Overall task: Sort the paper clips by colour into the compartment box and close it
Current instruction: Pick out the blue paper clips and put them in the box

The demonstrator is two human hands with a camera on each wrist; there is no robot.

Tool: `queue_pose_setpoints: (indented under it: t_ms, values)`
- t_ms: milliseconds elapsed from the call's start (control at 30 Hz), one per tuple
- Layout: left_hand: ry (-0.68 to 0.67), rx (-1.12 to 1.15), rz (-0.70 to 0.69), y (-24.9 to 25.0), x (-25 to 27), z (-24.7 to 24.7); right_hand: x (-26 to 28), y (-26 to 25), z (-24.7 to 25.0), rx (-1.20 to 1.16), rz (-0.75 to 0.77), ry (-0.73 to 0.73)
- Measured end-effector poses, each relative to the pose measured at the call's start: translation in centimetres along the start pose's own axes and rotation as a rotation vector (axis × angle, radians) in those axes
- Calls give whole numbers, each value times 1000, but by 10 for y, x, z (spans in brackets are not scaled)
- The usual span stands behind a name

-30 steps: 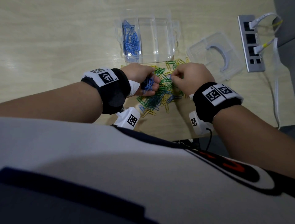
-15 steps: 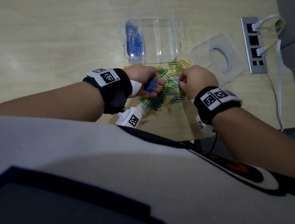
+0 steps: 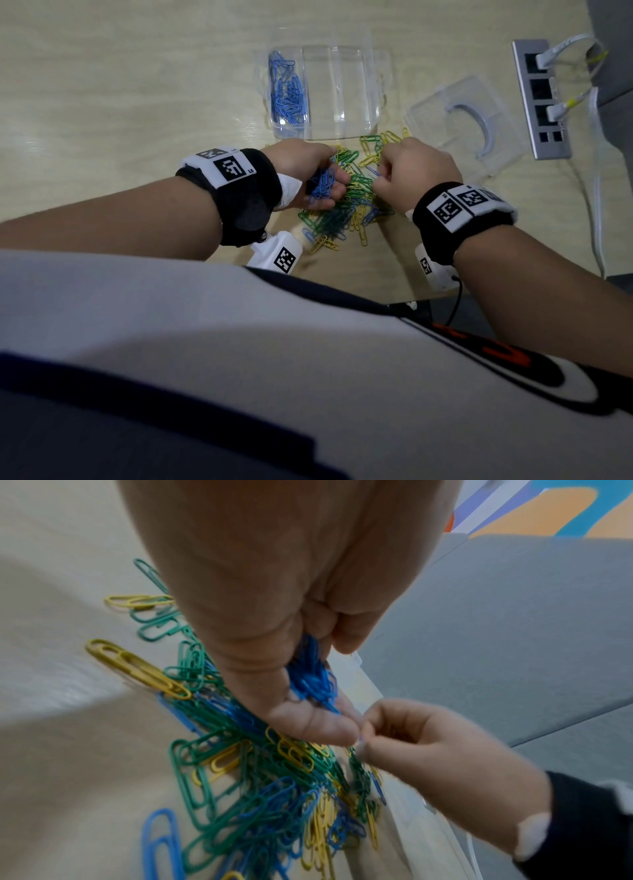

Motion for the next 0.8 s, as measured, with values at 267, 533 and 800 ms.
queue_pose_setpoints:
  t_ms: [267,533,800]
  values:
    - [-5,83,-27,2,0,-10,21,-23,14,-381,217,-86]
    - [-30,-13,-11,-2,1,-9,20,20,-1,113,-143,-273]
    - [-34,9,-10,-3,2,-11,22,5,-14,-7,-140,-159]
Point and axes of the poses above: each hand's wrist, its own x-axis away from the middle knuckle, its own z-axis out of the back of the hand, y = z × x, the point moved 3 cm from there along -x, towards the middle knuckle, and after that the axes turned 8 degrees about -z, right-handed, at the moved point
